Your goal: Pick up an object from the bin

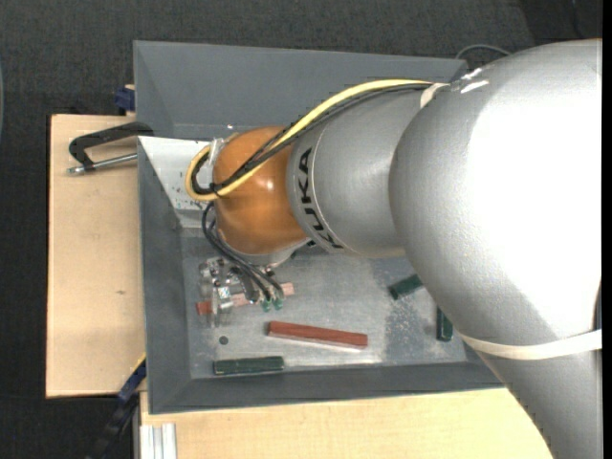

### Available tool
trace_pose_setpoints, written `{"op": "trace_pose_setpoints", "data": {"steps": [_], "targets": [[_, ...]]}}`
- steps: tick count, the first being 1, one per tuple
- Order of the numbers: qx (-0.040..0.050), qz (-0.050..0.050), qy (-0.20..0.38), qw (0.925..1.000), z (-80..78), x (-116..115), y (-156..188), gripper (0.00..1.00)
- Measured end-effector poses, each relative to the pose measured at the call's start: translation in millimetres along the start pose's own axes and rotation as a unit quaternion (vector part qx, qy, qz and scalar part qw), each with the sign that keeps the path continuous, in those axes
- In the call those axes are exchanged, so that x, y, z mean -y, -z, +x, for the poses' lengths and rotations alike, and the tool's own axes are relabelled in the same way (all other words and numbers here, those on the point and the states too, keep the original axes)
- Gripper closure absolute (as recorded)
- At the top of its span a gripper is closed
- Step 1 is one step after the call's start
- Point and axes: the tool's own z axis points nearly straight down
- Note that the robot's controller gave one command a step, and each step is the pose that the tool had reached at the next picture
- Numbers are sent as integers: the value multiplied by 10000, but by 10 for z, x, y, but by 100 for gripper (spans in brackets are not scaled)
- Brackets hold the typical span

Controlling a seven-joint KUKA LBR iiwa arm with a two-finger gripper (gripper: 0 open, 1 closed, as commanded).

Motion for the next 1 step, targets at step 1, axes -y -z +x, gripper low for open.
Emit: {"op": "trace_pose_setpoints", "data": {"steps": [1], "targets": [[-17, 8, 46, 10000, 247, 33, 1761, 100]]}}
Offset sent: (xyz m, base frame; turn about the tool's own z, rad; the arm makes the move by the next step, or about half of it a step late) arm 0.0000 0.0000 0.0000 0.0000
